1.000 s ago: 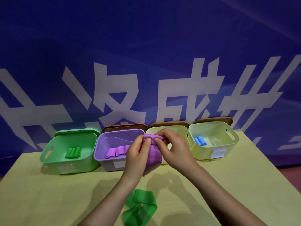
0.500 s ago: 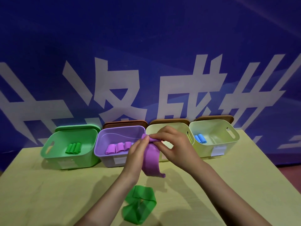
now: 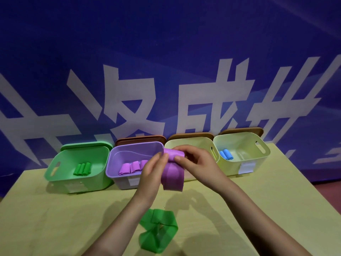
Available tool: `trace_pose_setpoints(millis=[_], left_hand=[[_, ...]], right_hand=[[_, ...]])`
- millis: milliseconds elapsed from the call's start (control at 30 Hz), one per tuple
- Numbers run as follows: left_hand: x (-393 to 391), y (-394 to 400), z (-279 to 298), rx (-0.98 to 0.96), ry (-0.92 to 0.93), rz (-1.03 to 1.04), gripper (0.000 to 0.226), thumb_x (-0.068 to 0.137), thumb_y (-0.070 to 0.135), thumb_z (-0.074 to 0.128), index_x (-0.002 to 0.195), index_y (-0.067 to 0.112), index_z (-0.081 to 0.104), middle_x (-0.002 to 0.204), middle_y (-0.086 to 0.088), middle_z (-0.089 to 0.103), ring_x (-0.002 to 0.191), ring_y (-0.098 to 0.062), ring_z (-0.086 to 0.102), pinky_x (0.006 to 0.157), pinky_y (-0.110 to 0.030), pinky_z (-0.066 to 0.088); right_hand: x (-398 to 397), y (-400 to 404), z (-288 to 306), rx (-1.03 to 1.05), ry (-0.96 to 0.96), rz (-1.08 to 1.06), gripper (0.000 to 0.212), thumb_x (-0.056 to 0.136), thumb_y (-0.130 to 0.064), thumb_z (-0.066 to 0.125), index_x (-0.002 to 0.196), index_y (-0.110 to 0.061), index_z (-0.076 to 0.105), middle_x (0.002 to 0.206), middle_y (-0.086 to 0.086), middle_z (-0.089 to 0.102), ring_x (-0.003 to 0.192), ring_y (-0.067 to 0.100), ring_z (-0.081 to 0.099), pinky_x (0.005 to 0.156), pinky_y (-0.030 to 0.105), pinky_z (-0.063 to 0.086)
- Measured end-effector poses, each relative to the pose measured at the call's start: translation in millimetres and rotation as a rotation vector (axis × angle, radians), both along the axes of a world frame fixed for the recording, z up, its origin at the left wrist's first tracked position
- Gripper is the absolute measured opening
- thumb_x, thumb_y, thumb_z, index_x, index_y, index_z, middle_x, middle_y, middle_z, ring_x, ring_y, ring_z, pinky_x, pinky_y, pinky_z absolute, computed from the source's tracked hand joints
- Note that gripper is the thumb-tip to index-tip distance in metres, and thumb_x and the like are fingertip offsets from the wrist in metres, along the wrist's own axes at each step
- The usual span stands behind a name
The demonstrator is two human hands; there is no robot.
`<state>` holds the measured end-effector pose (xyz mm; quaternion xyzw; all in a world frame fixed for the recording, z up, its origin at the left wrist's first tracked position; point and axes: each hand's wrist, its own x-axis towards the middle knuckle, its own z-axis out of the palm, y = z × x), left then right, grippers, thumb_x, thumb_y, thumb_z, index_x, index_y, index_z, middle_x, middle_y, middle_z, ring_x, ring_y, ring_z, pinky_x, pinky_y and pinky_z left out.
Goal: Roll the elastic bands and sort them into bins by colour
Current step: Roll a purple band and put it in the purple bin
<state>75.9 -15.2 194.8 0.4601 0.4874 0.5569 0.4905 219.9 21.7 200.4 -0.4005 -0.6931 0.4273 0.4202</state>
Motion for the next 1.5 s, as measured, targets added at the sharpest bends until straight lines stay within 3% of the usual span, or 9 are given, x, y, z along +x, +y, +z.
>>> trace_pose_setpoints(millis=[233, 400, 600, 733, 867, 967, 1200, 1400, 1500], left_hand=[[-4.5, 3.7, -8.5, 0.113, 0.26, 0.072, 0.026, 0.099, 0.022, 0.046, 0.081, 0.013, 0.062, 0.067, 0.005, 0.06, 0.062, -0.001, 0.052, 0.061, -0.021, 0.041], [-5.2, 3.2, -14.4, 0.272, 0.421, 0.114, 0.043, 0.094, 0.043, 0.041, 0.084, 0.006, 0.06, 0.065, -0.006, 0.058, 0.059, -0.011, 0.049, 0.058, -0.031, 0.041], [-0.1, 1.8, 0.6, -0.098, -0.07, 0.036, 0.038, 0.076, 0.056, 0.051, 0.091, 0.027, 0.071, 0.091, 0.003, 0.073, 0.093, -0.018, 0.066, 0.088, -0.046, 0.053], [-1.6, 4.8, 0.4, -0.149, -0.167, 0.005, 0.061, 0.072, 0.071, 0.061, 0.095, 0.016, 0.074, 0.102, -0.01, 0.073, 0.106, -0.025, 0.065, 0.103, -0.049, 0.044], [-5.4, 7.3, -1.3, -0.148, -0.209, 0.025, 0.047, 0.08, 0.053, 0.057, 0.078, 0.011, 0.077, 0.098, -0.018, 0.072, 0.105, -0.032, 0.063, 0.105, -0.049, 0.042], [-7.8, 5.7, -2.4, -0.184, -0.31, 0.049, 0.048, 0.081, 0.043, 0.06, 0.095, -0.001, 0.072, 0.107, -0.024, 0.068, 0.111, -0.037, 0.061, 0.103, -0.048, 0.043], [-9.9, 5.3, -7.5, -0.192, -0.291, 0.017, 0.027, 0.095, 0.023, 0.049, 0.102, 0.006, 0.069, 0.099, -0.017, 0.072, 0.091, -0.025, 0.066, 0.09, -0.044, 0.048], [-8.3, 11.7, -16.7, -0.128, -0.115, 0.026, 0.023, 0.098, 0.018, 0.047, 0.101, 0.029, 0.068, 0.109, -0.013, 0.069, 0.103, -0.028, 0.065, 0.091, -0.049, 0.049], [-8.0, 11.7, -17.9, -0.156, -0.163, 0.046, 0.018, 0.091, 0.028, 0.058, 0.105, 0.02, 0.067, 0.109, -0.015, 0.069, 0.107, -0.033, 0.064, 0.095, -0.06, 0.047]], right_hand=[[-2.0, -2.6, -0.4, 0.005, 0.007, 0.036, 0.014, 0.087, -0.014, 0.065, 0.093, -0.027, 0.067, 0.077, -0.005, 0.065, 0.069, 0.01, 0.058, 0.067, 0.03, 0.048], [-7.0, -7.4, -0.3, 0.09, 0.029, -0.015, 0.005, 0.081, -0.021, 0.062, 0.081, -0.026, 0.062, 0.063, -0.008, 0.052, 0.06, 0.009, 0.043, 0.056, 0.024, 0.037], [-8.1, -4.6, 2.2, 0.079, 0.096, -0.087, 0.012, 0.083, -0.021, 0.068, 0.095, -0.02, 0.07, 0.08, -0.006, 0.066, 0.072, 0.016, 0.056, 0.066, 0.036, 0.05], [-8.7, -4.5, -0.7, 0.32, -0.099, -0.12, 0.016, 0.085, -0.021, 0.066, 0.098, -0.015, 0.071, 0.085, -0.005, 0.066, 0.072, 0.008, 0.057, 0.064, 0.029, 0.05], [-11.2, -5.0, -7.8, 0.513, -0.227, -0.111, 0.022, 0.086, -0.025, 0.058, 0.101, -0.015, 0.07, 0.081, -0.006, 0.057, 0.068, 0.007, 0.053, 0.061, 0.026, 0.047], [-12.2, -2.2, -10.8, 0.554, -0.233, -0.136, 0.026, 0.085, -0.021, 0.058, 0.106, -0.014, 0.072, 0.084, -0.005, 0.057, 0.072, 0.006, 0.053, 0.064, 0.022, 0.047], [-4.0, -1.5, -7.0, 0.198, -0.041, -0.01, 0.036, 0.085, -0.026, 0.063, 0.12, -0.018, 0.067, 0.102, -0.004, 0.06, 0.094, 0.01, 0.059, 0.084, 0.019, 0.047], [-10.1, 1.0, -11.3, 0.008, -0.063, -0.092, 0.011, 0.086, -0.015, 0.069, 0.096, -0.015, 0.072, 0.082, 0.004, 0.068, 0.069, 0.007, 0.054, 0.065, 0.025, 0.047], [-9.4, -1.6, -15.7, -0.011, -0.02, -0.127, 0.008, 0.085, -0.013, 0.07, 0.092, -0.013, 0.072, 0.079, 0.007, 0.068, 0.068, 0.012, 0.055, 0.065, 0.029, 0.048]])
